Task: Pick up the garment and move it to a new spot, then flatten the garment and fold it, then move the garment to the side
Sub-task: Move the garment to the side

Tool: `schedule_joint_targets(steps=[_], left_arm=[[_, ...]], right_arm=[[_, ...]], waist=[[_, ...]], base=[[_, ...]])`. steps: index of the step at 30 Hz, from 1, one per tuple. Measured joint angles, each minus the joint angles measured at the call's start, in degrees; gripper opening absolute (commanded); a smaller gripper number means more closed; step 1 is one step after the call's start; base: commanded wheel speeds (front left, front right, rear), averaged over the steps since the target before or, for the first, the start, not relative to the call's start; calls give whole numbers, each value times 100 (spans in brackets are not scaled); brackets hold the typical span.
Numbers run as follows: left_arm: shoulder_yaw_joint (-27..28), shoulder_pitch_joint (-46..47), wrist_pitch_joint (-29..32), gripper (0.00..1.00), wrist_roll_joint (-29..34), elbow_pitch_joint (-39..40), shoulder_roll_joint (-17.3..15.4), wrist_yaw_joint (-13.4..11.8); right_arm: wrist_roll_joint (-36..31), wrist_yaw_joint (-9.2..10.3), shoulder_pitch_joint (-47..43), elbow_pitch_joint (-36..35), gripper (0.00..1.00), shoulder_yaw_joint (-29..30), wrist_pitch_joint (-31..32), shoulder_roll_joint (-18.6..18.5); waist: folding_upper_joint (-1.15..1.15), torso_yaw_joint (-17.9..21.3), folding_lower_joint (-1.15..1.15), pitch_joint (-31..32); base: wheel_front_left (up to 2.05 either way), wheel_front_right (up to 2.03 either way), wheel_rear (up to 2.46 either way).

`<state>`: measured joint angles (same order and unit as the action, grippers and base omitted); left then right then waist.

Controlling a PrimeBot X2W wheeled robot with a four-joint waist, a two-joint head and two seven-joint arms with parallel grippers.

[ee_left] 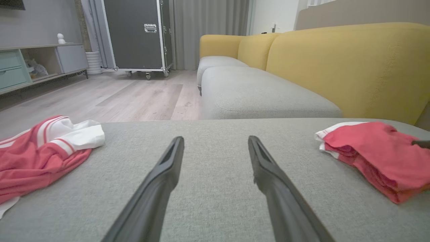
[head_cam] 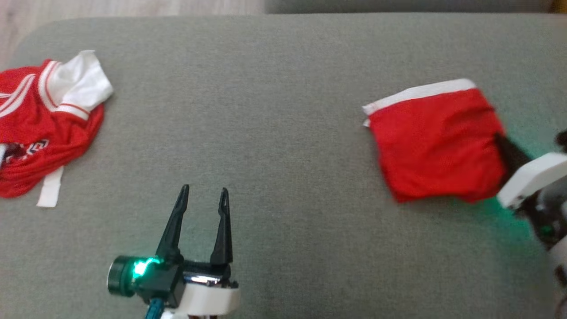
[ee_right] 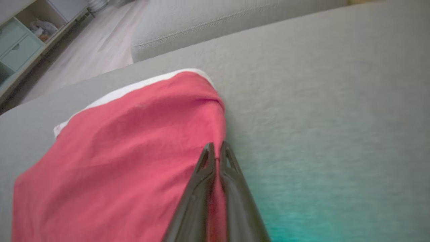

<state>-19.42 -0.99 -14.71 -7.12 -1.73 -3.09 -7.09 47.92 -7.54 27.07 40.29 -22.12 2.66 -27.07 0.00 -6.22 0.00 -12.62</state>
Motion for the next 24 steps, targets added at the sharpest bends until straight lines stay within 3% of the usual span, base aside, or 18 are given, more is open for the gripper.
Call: schedule_joint_targets(steps=[9, 16, 20, 21, 22, 24], left_arm=[[-260, 687, 0, 100, 15, 12, 1, 10], [-541, 1410, 0, 100, 10, -9, 10, 53], [-692, 1677, 0, 100, -7, -80, 15, 37], [-713, 1722, 0, 100, -26, -113, 14, 25], [-735, 1759, 0, 100, -73, -148, 16, 20], [-758, 1783, -1, 100, -138, -181, 15, 1]], right_arm=[[118, 1, 433, -183, 0, -104, 44, -1562], [345, 0, 549, -183, 0, 387, 90, -2693], [266, 1, 549, -47, 0, 757, 7, -3112], [226, 0, 549, 2, 29, 843, -21, -3149], [172, 0, 547, 63, 100, 912, -35, -3159], [-11, 0, 543, 131, 100, 959, -109, -3133]], waist=[[0, 368, 0, -694], [0, 565, 1, -1405], [0, 585, 2, -1719], [0, 571, 2, -1764], [0, 541, 2, -1786], [0, 481, 2, -1760]], base=[[0, 0, 0], [0, 0, 0], [0, 0, 0], [0, 0, 0], [0, 0, 0], [0, 0, 0]])
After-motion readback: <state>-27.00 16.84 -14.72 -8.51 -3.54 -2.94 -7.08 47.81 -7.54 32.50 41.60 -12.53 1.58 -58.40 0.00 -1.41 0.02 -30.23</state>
